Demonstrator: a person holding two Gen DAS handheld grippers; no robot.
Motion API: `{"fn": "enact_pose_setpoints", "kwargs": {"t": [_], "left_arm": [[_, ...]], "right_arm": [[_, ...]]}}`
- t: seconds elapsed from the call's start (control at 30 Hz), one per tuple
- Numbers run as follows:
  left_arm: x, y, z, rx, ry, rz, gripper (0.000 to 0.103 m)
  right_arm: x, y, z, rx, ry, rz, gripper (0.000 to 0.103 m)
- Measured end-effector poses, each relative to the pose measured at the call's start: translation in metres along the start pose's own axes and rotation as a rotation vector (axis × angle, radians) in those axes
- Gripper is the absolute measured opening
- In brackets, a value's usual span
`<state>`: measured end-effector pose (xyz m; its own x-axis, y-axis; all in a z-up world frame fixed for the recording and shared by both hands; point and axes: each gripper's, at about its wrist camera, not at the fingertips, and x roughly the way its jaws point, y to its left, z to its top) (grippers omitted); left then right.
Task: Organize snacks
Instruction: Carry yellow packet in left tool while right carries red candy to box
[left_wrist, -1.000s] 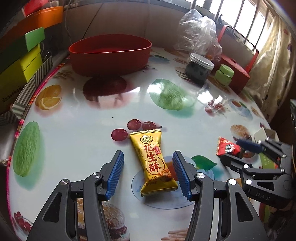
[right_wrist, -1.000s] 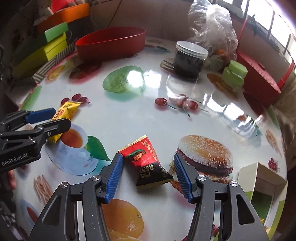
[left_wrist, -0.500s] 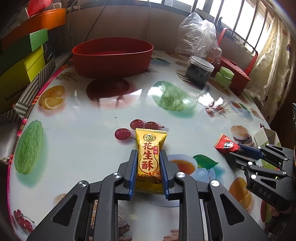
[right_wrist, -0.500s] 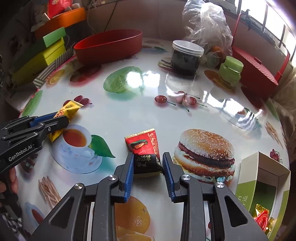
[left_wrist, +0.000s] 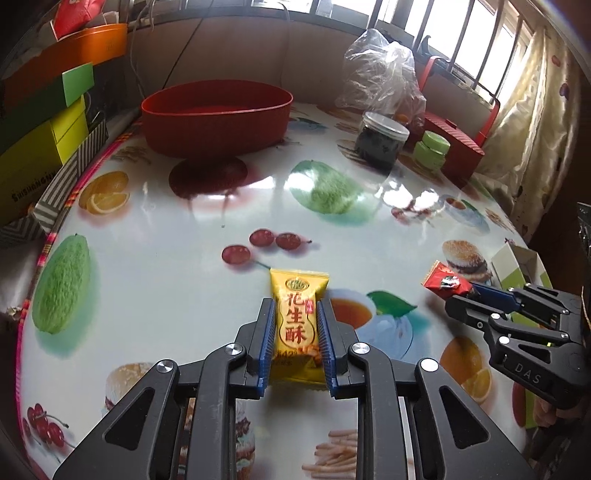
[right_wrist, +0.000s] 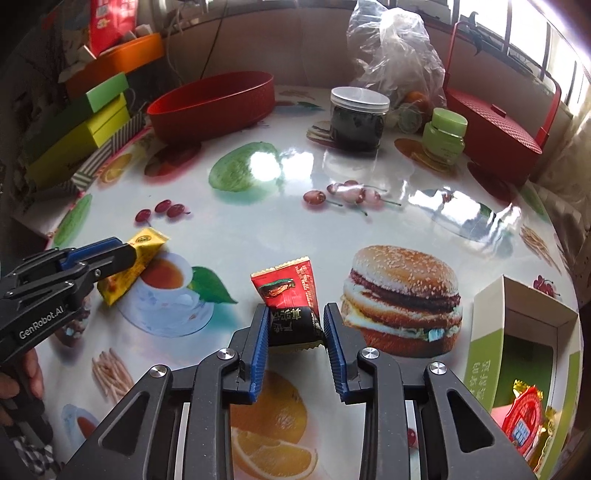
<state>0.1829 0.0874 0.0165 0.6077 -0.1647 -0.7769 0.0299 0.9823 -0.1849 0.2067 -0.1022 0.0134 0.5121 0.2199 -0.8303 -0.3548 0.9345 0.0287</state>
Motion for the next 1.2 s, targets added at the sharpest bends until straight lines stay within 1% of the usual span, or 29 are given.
{"fn": "enact_pose_setpoints", "kwargs": {"t": [0.13, 0.2, 0.23, 0.33, 0.43, 0.47, 0.67, 0.93, 1.2], "left_arm": [[0.004, -0.001, -0.002, 0.007, 0.012, 0.01, 0.025], [0.009, -0.002, -0.001, 0.018, 0.022, 0.029, 0.029], [0.01, -0.005, 0.0, 0.035, 0.022, 0.041, 0.03], [0.011, -0.009, 0.0, 0.046, 0.021, 0.056, 0.03], [0.011, -0.007, -0.002, 0.035, 0.004, 0.068, 0.028], [0.01, -0.007, -0.003, 0.036, 0.0, 0.075, 0.024], [0.003, -0.009, -0.003, 0.039, -0.024, 0.087, 0.023], [-0.024, -0.025, -0.001, 0.061, -0.075, 0.043, 0.023], [-0.052, -0.055, -0.001, 0.099, -0.116, -0.009, 0.023]], "right_arm": [[0.001, 0.003, -0.003, 0.003, 0.007, 0.01, 0.028], [0.002, 0.004, -0.004, 0.003, 0.007, 0.01, 0.028], [0.002, 0.005, -0.004, 0.003, 0.008, 0.01, 0.028], [0.001, 0.005, -0.004, 0.003, 0.006, 0.01, 0.028], [-0.001, 0.005, -0.004, 0.005, 0.003, 0.011, 0.028], [-0.001, 0.005, -0.005, 0.006, 0.001, 0.013, 0.028], [-0.006, 0.005, -0.008, 0.013, -0.006, 0.02, 0.028], [-0.022, 0.001, -0.014, 0.047, -0.04, 0.033, 0.028], [-0.055, -0.013, -0.026, 0.094, -0.098, 0.027, 0.028]]}}
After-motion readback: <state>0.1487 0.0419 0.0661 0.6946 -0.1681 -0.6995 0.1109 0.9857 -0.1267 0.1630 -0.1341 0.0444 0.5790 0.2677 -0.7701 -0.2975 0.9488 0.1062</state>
